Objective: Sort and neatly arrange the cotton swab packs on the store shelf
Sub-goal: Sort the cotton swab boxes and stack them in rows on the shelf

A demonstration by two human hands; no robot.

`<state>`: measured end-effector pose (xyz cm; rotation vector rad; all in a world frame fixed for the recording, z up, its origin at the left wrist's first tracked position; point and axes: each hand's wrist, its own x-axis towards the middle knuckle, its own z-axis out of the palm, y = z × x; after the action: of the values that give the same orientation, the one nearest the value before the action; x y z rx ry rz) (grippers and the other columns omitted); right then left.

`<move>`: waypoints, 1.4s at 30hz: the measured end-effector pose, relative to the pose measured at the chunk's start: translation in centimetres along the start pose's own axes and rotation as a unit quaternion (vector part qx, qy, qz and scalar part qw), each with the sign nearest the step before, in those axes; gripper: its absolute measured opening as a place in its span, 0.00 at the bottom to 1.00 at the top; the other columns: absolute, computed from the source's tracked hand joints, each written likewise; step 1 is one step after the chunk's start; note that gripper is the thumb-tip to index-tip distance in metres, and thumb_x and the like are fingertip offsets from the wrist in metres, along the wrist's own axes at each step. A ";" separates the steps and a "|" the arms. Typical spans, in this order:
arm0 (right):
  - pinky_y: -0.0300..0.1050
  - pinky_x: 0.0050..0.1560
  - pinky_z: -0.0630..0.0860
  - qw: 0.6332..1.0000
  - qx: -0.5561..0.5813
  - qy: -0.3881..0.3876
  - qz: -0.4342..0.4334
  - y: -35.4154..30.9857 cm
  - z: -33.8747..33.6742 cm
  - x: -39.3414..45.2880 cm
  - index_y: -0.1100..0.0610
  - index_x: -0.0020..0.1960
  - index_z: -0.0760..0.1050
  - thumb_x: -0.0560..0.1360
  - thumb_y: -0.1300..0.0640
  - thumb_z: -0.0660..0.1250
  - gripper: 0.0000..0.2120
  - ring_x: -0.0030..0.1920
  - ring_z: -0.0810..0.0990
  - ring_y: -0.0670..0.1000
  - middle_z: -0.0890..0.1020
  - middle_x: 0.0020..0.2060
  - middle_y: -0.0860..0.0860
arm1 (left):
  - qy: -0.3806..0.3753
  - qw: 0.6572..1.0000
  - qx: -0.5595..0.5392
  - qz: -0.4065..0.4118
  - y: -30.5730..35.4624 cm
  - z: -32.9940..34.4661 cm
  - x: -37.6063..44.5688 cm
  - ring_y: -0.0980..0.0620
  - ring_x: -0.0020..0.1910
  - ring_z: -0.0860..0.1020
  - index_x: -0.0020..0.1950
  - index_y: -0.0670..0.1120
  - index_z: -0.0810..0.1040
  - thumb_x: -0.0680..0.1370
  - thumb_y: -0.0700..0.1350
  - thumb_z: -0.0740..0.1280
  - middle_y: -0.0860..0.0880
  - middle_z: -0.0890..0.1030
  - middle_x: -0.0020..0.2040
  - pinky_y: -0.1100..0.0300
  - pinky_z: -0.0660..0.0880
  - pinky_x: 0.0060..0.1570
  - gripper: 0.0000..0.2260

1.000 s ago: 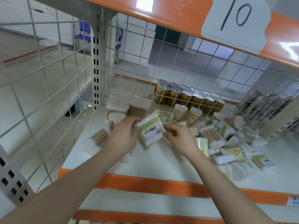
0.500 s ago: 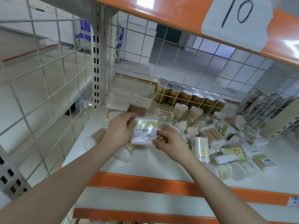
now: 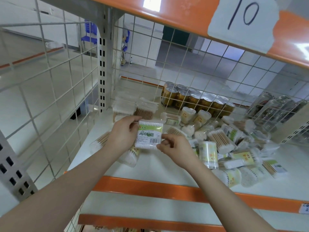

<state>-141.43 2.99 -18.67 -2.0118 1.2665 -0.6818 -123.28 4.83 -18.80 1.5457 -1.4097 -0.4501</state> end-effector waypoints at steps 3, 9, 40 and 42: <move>0.32 0.33 0.66 1.000 0.002 0.010 -0.010 0.0 -0.1 -0.1 0.53 0.56 0.79 0.73 0.63 0.68 0.13 0.28 0.67 0.41 0.72 0.30 0.46 | 0.000 1.000 -0.003 0.005 0.4 -0.1 -0.2 0.53 0.53 0.75 0.61 0.44 0.77 0.78 0.37 0.61 0.47 0.78 0.57 0.67 0.67 0.52 0.13; 0.33 0.37 0.68 1.000 0.013 0.022 -0.009 -0.2 -0.2 -0.2 0.57 0.60 0.76 0.72 0.65 0.67 0.17 0.31 0.69 0.42 0.74 0.34 0.49 | 0.000 1.000 -0.004 0.017 0.7 0.0 -0.4 0.56 0.50 0.74 0.59 0.44 0.78 0.77 0.36 0.62 0.49 0.78 0.54 0.66 0.68 0.51 0.12; 0.36 0.35 0.70 0.969 -0.174 0.168 -0.056 2.6 -0.4 -1.9 0.59 0.47 0.72 0.71 0.62 0.69 0.07 0.33 0.71 0.42 0.70 0.46 0.47 | -0.038 0.968 0.233 0.085 -1.0 -0.1 -1.3 0.35 0.59 0.73 0.56 0.38 0.79 0.68 0.38 0.66 0.37 0.77 0.56 0.45 0.68 0.60 0.17; 0.39 0.38 0.72 0.968 -0.188 0.147 -0.073 2.7 -0.2 -2.0 0.59 0.51 0.75 0.71 0.62 0.70 0.10 0.35 0.72 0.44 0.71 0.48 0.49 | -0.044 0.966 0.243 0.073 -1.1 -0.2 -1.3 0.36 0.65 0.68 0.60 0.38 0.77 0.71 0.39 0.67 0.36 0.75 0.61 0.47 0.62 0.66 0.18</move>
<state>-143.86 3.94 -20.74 -2.3964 1.5227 -0.8908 -122.80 5.93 -20.01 1.8040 -1.7811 -0.0817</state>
